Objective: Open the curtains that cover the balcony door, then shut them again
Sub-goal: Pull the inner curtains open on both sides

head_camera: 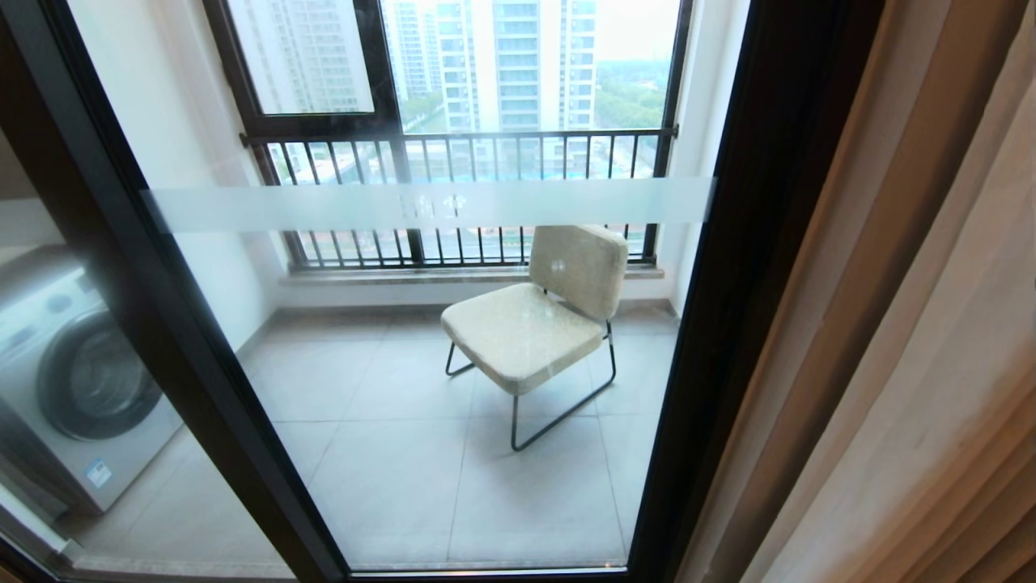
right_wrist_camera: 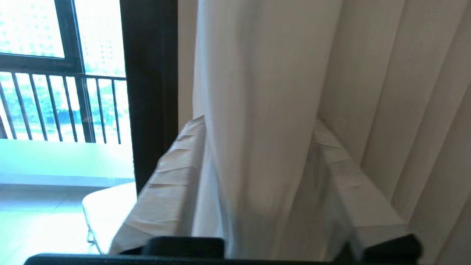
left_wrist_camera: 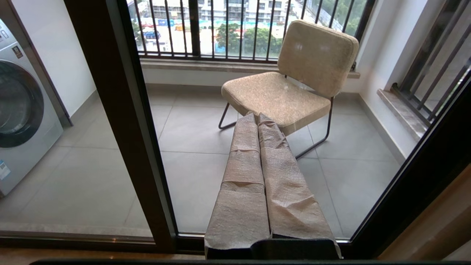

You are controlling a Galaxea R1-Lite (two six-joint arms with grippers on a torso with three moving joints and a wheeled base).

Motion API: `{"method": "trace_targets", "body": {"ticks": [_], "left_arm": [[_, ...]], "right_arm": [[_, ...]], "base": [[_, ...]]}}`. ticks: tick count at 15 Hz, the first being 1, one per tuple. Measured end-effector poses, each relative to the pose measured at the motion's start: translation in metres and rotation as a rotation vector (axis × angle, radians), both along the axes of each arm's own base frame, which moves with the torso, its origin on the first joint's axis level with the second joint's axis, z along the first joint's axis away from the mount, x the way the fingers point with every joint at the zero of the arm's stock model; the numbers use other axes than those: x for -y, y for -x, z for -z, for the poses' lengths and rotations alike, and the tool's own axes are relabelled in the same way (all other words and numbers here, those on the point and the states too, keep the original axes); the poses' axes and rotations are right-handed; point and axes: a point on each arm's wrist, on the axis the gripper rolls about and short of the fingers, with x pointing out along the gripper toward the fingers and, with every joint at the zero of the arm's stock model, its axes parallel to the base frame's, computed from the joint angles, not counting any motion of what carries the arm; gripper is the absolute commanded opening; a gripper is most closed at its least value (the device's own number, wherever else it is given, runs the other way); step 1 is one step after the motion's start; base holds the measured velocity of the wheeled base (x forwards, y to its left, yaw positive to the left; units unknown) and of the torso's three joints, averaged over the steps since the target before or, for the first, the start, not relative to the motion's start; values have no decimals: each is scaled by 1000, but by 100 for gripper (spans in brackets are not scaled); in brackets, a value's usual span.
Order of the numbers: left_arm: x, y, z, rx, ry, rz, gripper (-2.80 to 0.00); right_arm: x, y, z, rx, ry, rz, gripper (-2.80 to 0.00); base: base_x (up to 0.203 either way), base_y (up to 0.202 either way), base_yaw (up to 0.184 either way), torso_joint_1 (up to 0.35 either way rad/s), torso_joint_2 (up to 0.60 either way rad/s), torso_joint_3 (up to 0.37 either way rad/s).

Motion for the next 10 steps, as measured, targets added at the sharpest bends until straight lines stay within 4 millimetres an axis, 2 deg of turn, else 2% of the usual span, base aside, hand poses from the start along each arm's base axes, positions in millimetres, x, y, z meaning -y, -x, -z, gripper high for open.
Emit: {"method": "trace_targets", "body": {"ticks": [5, 10], "left_arm": [[0, 0, 0, 0, 0, 0, -280], [0, 0, 0, 0, 1, 0, -280]], "right_arm": [[-10, 24, 9, -6, -3, -1, 0], [-28, 64, 24, -22, -10, -7, 0]], "base": [[0, 0, 0, 0, 0, 0], [0, 0, 0, 0, 0, 0]]}}
